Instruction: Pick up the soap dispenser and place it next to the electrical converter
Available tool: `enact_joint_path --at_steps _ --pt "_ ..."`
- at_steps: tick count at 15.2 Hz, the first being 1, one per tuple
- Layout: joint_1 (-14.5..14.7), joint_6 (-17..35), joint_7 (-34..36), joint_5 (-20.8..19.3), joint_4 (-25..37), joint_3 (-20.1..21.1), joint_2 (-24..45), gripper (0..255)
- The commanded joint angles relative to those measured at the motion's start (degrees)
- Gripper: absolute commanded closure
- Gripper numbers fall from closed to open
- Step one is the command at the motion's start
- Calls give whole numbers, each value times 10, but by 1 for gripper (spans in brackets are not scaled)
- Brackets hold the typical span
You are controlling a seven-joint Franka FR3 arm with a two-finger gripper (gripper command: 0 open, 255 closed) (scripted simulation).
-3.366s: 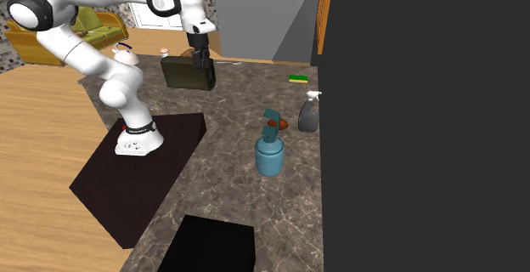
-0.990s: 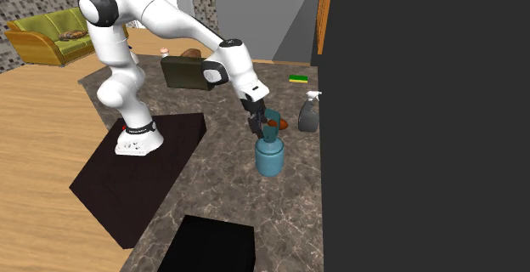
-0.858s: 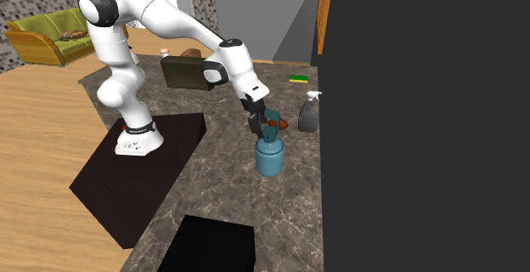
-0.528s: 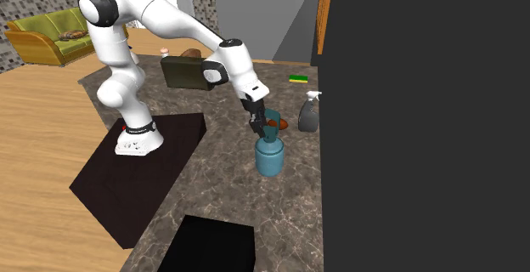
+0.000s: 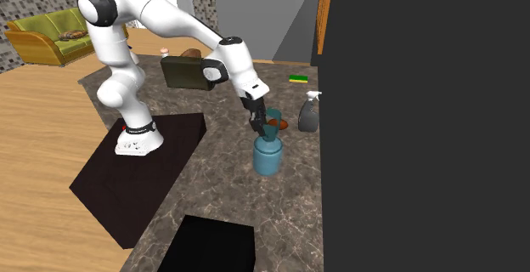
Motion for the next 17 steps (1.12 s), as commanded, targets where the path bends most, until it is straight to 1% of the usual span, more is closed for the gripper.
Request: enact_joint_path --at_steps 1,17 --pt "1 -12 4 -5 6 -1 -7 255" --pt "3 -129 30 -38 78 -2 -55 255"
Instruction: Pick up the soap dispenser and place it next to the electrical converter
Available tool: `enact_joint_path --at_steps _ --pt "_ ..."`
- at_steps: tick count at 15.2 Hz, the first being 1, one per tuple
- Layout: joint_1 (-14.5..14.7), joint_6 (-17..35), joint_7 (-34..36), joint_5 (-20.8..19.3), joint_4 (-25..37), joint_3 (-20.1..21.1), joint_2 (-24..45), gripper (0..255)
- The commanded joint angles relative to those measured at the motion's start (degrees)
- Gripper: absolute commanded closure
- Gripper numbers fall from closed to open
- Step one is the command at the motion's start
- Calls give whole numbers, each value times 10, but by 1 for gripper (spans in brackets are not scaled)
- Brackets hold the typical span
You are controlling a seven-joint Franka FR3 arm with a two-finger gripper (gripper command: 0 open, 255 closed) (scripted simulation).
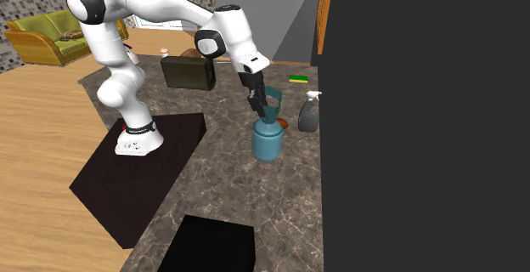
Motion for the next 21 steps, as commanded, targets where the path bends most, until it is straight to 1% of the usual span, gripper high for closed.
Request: enact_joint_path --at_steps 1,11,21 --pt "0 -15 2 -2 12 0 -4 255" --pt "1 -90 10 -10 75 1 -17 255" --pt "0 -167 13 -12 152 1 -17 255"
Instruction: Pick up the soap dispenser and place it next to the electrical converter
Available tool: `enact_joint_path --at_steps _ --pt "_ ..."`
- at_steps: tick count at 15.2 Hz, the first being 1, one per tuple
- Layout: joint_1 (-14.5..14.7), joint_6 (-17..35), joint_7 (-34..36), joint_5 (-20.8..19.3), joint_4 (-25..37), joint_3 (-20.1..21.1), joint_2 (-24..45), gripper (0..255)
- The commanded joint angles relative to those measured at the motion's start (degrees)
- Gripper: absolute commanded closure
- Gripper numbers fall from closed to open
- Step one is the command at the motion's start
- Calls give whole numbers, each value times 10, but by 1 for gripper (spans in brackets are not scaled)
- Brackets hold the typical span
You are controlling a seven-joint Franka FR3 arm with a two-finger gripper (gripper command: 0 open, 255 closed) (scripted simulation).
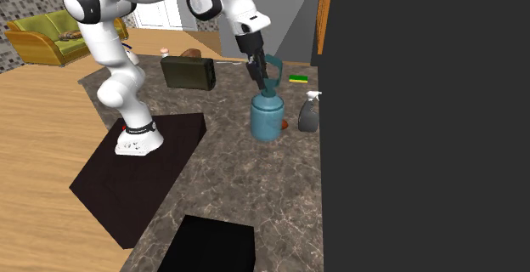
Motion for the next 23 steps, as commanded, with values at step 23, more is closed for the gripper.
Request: enact_joint_path --at_steps 23 --pt "-11 -206 -7 23 265 -9 62 255"
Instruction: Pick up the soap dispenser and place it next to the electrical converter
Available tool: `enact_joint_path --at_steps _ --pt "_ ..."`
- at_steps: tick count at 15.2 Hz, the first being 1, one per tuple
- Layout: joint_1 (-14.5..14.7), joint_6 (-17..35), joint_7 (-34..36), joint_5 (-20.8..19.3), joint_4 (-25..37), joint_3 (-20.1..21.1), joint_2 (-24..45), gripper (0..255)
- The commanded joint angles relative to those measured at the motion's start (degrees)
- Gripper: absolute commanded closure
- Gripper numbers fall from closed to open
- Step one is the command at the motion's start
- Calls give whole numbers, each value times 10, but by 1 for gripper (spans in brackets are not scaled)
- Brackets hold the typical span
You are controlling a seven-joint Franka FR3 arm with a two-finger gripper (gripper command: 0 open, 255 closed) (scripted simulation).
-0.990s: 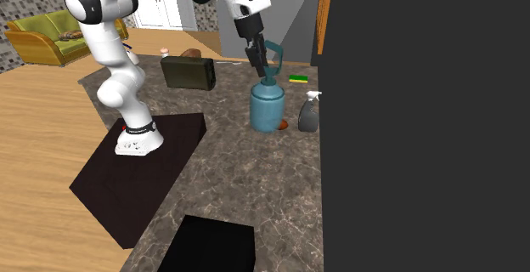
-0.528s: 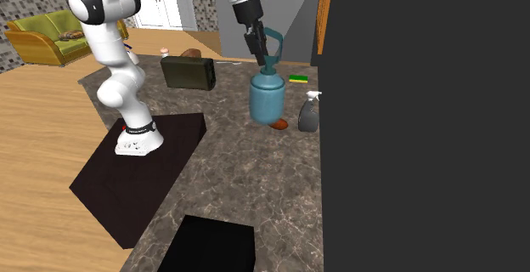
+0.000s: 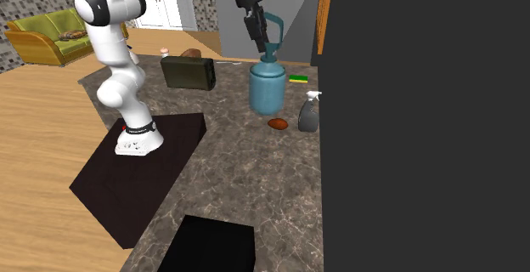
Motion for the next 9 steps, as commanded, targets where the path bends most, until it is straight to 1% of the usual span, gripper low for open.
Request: enact_joint_path --at_steps 1,5,9 --pt "-2 -23 -1 4 31 -1 9 255" --pt "-10 -66 -4 15 99 -5 35 255" --pt "-22 -116 -8 32 182 -9 70 255"
